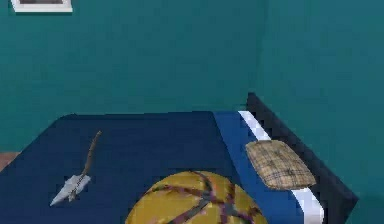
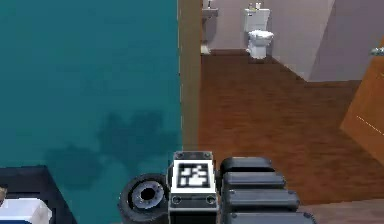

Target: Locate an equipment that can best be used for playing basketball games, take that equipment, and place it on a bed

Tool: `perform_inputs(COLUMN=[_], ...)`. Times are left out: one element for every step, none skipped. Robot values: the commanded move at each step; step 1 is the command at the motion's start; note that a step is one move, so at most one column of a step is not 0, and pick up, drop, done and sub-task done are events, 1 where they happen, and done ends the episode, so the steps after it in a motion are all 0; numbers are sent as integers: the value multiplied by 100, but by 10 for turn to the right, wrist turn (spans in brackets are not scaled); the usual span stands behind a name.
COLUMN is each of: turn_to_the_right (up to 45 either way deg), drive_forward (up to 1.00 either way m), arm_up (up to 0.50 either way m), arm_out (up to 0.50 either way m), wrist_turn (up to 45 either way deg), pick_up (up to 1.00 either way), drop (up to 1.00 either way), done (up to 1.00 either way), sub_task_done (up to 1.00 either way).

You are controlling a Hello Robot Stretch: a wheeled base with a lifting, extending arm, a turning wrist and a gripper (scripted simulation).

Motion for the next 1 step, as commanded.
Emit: perform_inputs(turn_to_the_right=[450], drive_forward=[0], arm_up=[0], arm_out=[0], wrist_turn=[0], pick_up=[0], drop=[0], done=[0], sub_task_done=[0])
